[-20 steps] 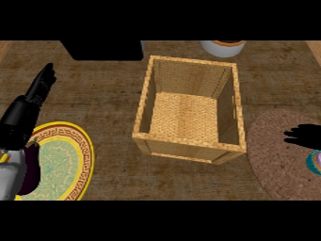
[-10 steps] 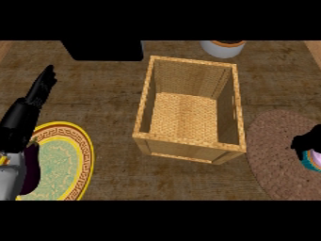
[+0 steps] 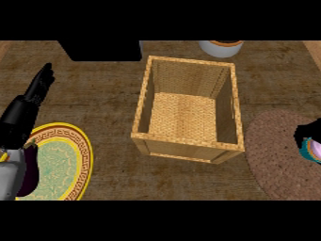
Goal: Pick the cupcake from the placemat and place it in the basket
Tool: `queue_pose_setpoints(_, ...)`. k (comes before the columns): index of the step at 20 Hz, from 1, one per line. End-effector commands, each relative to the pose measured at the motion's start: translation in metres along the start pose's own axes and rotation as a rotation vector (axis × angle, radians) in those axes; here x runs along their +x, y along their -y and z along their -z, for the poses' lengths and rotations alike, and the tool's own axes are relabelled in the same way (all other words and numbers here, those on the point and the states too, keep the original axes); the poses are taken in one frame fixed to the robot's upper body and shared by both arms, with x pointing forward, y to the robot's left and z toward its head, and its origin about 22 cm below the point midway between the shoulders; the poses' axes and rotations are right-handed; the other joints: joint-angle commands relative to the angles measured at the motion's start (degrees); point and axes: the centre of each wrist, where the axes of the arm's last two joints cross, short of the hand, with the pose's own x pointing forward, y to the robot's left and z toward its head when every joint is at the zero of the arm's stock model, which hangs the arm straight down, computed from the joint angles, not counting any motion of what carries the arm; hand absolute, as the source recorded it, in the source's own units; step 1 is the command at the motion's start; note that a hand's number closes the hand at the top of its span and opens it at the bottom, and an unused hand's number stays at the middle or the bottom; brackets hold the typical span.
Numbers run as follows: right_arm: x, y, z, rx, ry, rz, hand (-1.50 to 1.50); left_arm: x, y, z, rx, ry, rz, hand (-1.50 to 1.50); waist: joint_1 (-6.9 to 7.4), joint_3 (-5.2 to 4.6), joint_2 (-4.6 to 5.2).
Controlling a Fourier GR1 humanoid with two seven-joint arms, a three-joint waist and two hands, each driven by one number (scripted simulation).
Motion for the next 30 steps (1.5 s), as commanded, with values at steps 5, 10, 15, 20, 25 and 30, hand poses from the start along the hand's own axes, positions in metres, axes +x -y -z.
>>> queue_pose_setpoints(5, -0.012, 0.008, 0.0, -0.308, -0.528, 0.226, 1.5, -0.011, 0.006, -0.012, -0.002, -0.012, -0.021, 0.0, 0.14, 0.13, 0.06)
queue_pose_setpoints(10, -0.01, 0.047, -0.014, -0.654, -0.503, 0.311, 1.5, -0.009, -0.01, -0.012, 0.011, -0.017, 0.006, 0.0, -0.97, 0.07, -0.44)
queue_pose_setpoints(15, 0.006, 0.101, -0.01, -0.968, -0.213, 0.565, 1.5, -0.004, -0.003, -0.015, 0.012, -0.033, 0.007, 0.0, -1.3, 0.12, -1.19)
queue_pose_setpoints(20, 0.025, 0.166, -0.054, -1.055, -0.026, 0.596, 1.5, -0.007, -0.009, -0.02, 0.003, -0.031, 0.006, 0.0, -1.38, 0.01, -0.94)
queue_pose_setpoints(25, 0.081, 0.23, -0.079, -1.047, 0.087, 0.609, 1.5, 0.007, -0.002, -0.001, 0.013, -0.017, 0.005, 0.0, -1.3, 0.01, -0.68)
queue_pose_setpoints(30, 0.143, 0.275, -0.091, -0.965, 0.125, 0.63, 1.5, 0.007, 0.009, -0.002, -0.006, -0.025, -0.005, 0.0, -0.59, 0.01, -0.59)
